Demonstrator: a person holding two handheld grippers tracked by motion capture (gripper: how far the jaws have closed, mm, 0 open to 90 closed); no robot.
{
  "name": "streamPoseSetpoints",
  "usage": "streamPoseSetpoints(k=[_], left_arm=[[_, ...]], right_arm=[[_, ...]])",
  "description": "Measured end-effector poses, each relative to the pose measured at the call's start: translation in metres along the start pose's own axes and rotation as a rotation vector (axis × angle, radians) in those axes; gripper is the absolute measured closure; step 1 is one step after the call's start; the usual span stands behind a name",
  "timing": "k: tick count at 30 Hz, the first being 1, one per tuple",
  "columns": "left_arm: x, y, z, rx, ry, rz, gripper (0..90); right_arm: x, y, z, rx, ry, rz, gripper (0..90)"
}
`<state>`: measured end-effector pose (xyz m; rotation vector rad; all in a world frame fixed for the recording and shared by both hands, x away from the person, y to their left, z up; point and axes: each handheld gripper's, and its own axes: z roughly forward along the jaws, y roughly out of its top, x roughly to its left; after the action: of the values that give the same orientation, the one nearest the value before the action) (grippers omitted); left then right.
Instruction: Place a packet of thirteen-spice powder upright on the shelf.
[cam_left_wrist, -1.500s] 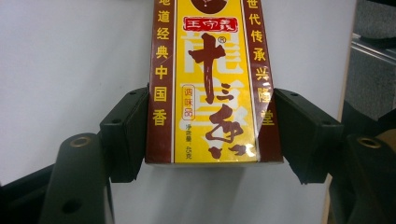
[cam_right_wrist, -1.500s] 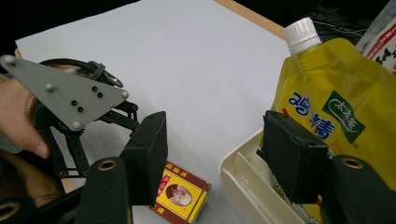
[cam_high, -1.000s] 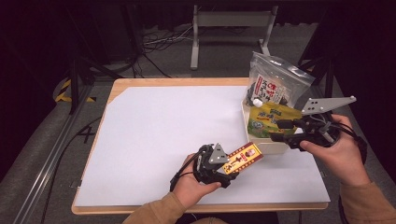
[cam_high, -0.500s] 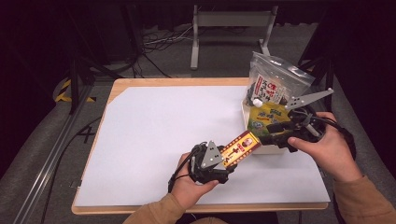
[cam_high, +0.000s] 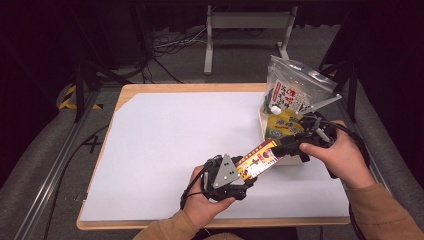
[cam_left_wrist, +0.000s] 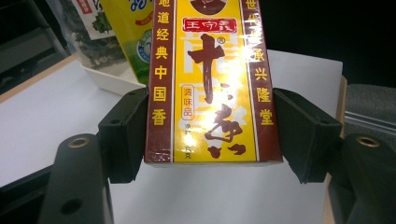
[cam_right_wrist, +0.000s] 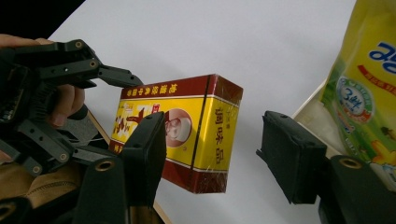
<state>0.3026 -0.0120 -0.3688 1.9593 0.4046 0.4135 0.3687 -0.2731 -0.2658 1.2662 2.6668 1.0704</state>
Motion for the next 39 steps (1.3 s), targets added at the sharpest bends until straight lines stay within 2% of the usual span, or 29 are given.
streamPoseSetpoints(k=[3,9,13,21,25,28,32,36,39], left_arm=[[-0.001,0.000,-0.002,-0.016,0.020,0.011,32.3],[-0.002,0.000,-0.002,-0.024,0.023,0.020,32.3],[-0.001,-0.001,-0.002,-0.022,0.028,0.017,32.2],[0.000,-0.004,0.002,0.004,0.037,0.019,32.2],[-0.002,-0.006,0.006,0.033,0.057,0.040,32.1],[-0.002,-0.007,0.008,0.038,0.058,0.042,31.9],[-0.003,-0.007,0.008,0.045,0.062,0.048,31.0],[0.000,-0.007,0.009,0.043,0.046,0.031,29.2],[0.003,-0.008,0.009,0.037,0.029,0.034,27.8]], right_arm=[[-0.001,-0.001,0.005,0.015,0.036,-0.006,39.2],[-0.001,0.000,0.014,0.031,0.090,0.003,39.9],[0.003,0.002,0.017,0.050,0.090,-0.013,43.9],[0.006,0.004,0.014,0.029,0.085,-0.031,51.9],[0.010,0.005,0.013,0.042,0.075,-0.051,57.2],[0.013,0.006,0.010,0.025,0.109,-0.043,62.8],[0.015,0.008,0.007,0.025,0.139,-0.050,65.8],[0.017,0.009,0.007,0.020,0.151,-0.065,67.8],[0.023,0.012,0.006,0.016,0.143,-0.100,68.7]])
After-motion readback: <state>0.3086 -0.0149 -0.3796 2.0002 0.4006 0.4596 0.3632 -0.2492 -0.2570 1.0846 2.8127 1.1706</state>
